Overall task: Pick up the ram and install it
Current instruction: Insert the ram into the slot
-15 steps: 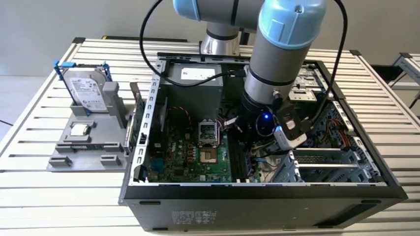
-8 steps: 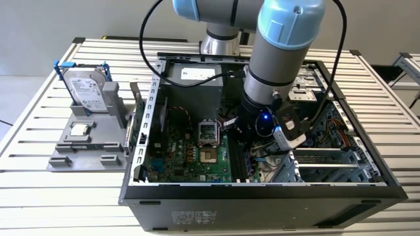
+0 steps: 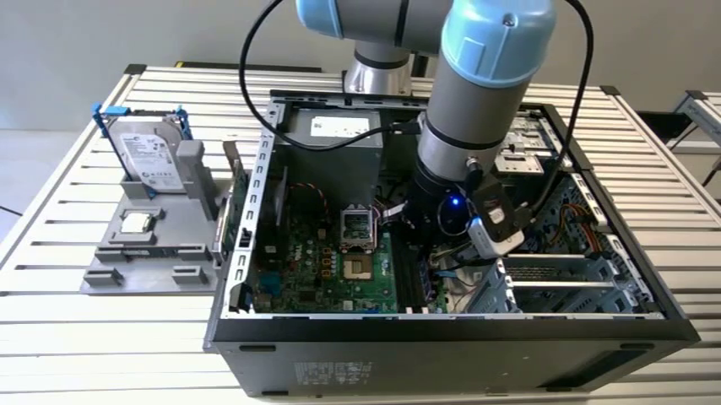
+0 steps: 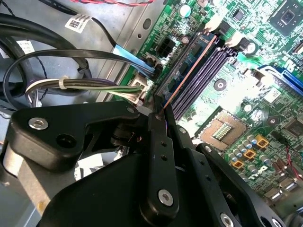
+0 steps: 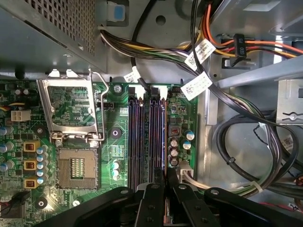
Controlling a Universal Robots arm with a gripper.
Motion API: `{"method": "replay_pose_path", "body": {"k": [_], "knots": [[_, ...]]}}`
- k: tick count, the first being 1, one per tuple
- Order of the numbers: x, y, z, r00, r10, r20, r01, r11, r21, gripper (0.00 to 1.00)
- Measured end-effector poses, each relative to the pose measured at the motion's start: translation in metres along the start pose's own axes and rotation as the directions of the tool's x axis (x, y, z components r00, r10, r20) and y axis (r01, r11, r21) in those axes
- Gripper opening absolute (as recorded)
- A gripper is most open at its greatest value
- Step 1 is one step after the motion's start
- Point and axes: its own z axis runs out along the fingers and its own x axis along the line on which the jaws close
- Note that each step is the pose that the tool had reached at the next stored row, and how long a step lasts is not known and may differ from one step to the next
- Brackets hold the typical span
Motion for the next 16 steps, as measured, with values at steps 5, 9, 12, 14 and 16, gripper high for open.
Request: {"method": "replay_pose_path", "body": {"k": [5, 9, 12, 14, 16], "knots": [[0.0, 0.0005, 0.0, 1.0, 0.0, 0.0, 0.0, 1.0, 0.0001, 0.0], [0.0001, 0.0006, 0.0001, 1.0, 0.0, 0.0, 0.0, 1.0, -0.0001, 0.0], [0.0001, 0.0006, 0.0001, 1.0, 0.0, 0.0001, 0.0, 1.0, -0.0002, 0.0], [0.0002, 0.0006, 0.0001, 1.0, 0.0, 0.0001, 0.0, 1.0, -0.0001, 0.0], [0.0002, 0.0006, 0.0001, 1.0, 0.0, 0.0, 0.0, 1.0, -0.0001, 0.0]]}}
